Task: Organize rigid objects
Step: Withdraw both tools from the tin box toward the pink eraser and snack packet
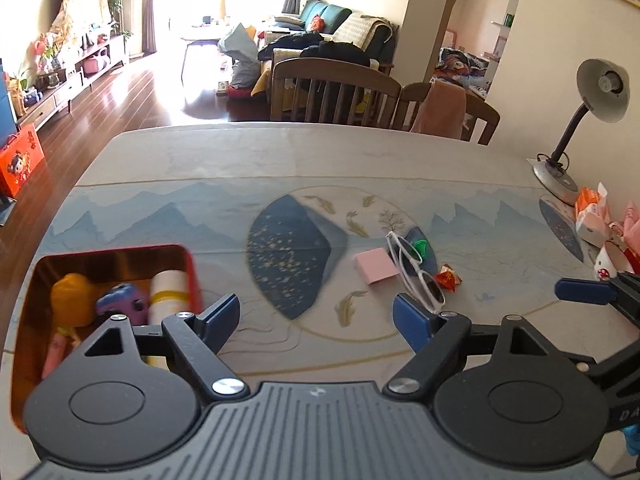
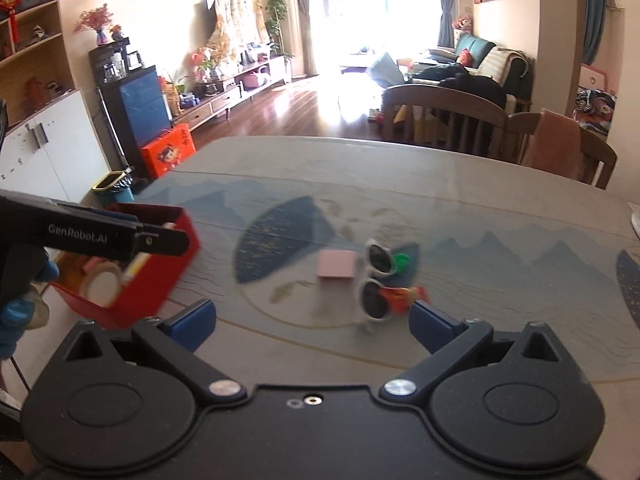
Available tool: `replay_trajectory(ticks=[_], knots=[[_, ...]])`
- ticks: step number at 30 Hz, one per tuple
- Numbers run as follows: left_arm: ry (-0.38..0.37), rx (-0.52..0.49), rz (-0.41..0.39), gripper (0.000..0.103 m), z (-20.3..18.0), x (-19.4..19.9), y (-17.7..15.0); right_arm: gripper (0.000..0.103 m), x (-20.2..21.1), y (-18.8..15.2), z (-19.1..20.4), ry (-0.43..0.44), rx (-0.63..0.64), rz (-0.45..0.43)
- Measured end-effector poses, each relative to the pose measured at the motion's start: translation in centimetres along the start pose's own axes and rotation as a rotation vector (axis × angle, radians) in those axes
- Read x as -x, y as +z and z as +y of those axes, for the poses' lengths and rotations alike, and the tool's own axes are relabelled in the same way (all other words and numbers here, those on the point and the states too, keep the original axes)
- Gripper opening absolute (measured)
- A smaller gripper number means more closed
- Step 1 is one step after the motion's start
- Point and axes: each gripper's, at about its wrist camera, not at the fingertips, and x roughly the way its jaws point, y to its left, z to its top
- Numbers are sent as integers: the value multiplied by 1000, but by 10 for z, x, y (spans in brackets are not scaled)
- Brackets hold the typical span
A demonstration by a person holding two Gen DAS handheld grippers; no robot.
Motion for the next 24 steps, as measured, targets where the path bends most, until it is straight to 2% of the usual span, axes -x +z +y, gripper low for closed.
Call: replay_trajectory(ticks=[10, 19, 24], knots=[[73, 19, 49, 84, -39, -54, 13, 103, -11, -4, -57, -54, 16, 21], [107, 6, 87, 84, -61, -99, 22, 99, -36, -1, -90, -90, 20, 49], [123, -19, 124, 84, -72, -126, 24, 96, -54, 0, -97, -79, 37, 73]])
